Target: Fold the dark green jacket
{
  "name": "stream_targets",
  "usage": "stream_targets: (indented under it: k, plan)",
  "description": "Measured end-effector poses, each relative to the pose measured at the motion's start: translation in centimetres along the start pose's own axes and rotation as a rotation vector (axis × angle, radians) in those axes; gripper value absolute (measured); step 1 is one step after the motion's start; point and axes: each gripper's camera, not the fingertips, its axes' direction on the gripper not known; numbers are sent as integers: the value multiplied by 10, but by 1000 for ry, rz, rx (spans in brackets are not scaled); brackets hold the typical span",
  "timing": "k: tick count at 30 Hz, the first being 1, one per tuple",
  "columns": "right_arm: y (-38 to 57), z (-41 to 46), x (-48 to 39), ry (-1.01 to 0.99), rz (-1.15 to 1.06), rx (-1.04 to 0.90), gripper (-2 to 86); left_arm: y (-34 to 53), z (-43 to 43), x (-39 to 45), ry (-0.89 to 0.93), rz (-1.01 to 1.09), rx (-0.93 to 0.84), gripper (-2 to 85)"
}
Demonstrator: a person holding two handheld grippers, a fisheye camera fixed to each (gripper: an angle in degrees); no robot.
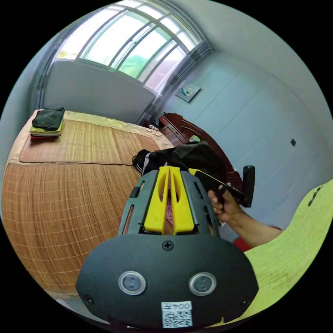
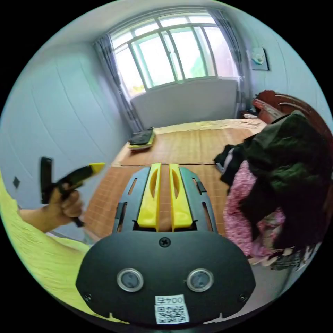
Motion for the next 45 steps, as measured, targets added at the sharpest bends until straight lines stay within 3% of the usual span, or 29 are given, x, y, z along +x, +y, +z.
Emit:
stream_targets:
  k: [3, 8, 11, 14, 17, 19, 22, 24, 28, 34, 39, 45]
  plan:
    - [-19, 49, 87, 201, -76, -110, 137, 5, -13, 26, -149, -10, 28, 8]
    - [-50, 139, 180, 526, -157, -295, 165, 34, -58, 41, -415, -167, 13, 10]
    - [-56, 195, 203, 704, -290, -447, 161, 55, -95, 49, -560, -273, 38, 12]
    - [-51, 227, 233, 828, -318, -594, 101, 72, -122, 56, -669, -348, 45, 13]
    - [-65, 170, 270, 531, -23, -452, 44, 82, -137, 59, -720, -390, 38, 15]
    - [-51, 66, 317, 10, 271, -77, 39, 83, -139, 56, -716, -397, 31, 17]
    - [2, -61, 358, -473, 358, 353, 37, 77, -130, 45, -653, -373, 25, 27]
    - [34, -133, 365, -619, 287, 535, 37, 65, -111, 34, -552, -319, 11, 39]
    - [106, -285, 353, -742, 6, 809, 39, 38, -71, 20, -341, -168, -9, 77]
    - [191, -411, 317, -831, -145, 1121, 42, -11, 13, 26, -64, 170, -137, 129]
    - [216, -434, 267, -898, -198, 1153, 43, -23, 53, 54, 142, 366, -209, 141]
    - [208, -421, 210, -1005, -192, 1149, 47, 10, 43, 46, 235, 410, -252, 147]
